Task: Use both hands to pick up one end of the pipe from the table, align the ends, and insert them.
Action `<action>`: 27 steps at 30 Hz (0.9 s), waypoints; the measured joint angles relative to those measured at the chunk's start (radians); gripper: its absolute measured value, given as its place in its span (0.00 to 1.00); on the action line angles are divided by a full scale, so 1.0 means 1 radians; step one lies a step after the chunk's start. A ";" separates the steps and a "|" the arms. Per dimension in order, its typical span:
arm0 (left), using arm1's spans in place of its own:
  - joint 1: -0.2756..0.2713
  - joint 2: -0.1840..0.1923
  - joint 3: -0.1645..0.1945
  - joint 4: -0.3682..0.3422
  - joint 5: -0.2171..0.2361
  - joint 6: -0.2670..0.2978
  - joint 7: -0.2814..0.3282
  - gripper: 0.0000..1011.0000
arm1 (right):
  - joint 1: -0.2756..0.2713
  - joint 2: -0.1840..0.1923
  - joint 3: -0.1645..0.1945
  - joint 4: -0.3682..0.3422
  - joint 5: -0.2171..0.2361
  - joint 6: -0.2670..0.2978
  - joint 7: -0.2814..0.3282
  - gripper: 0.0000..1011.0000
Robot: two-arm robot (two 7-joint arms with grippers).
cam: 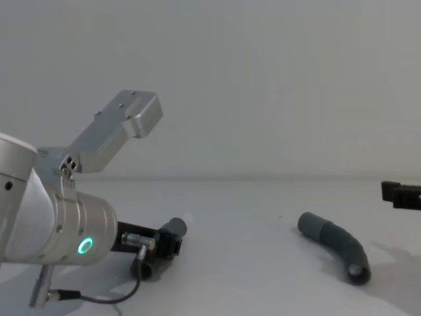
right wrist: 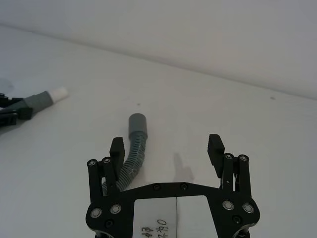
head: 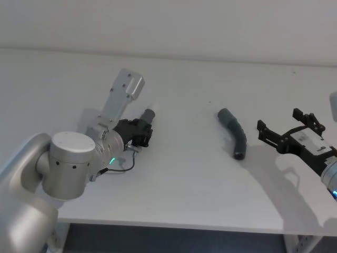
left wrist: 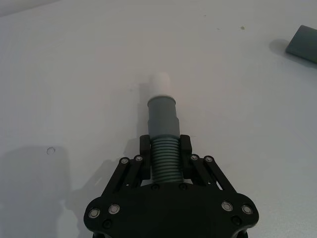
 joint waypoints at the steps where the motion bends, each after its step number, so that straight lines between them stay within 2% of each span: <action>1: 0.000 0.000 0.000 0.000 0.000 0.000 0.000 0.33 | 0.004 0.004 0.000 -0.005 0.001 0.011 0.007 0.99; 14: 0.000 0.000 0.000 0.000 0.000 0.000 0.000 0.33 | 0.052 0.014 -0.028 -0.021 -0.015 0.090 0.038 0.99; 27: 0.000 0.000 0.000 0.000 0.000 0.000 0.000 0.33 | 0.095 0.007 -0.063 0.024 -0.053 0.117 0.048 0.99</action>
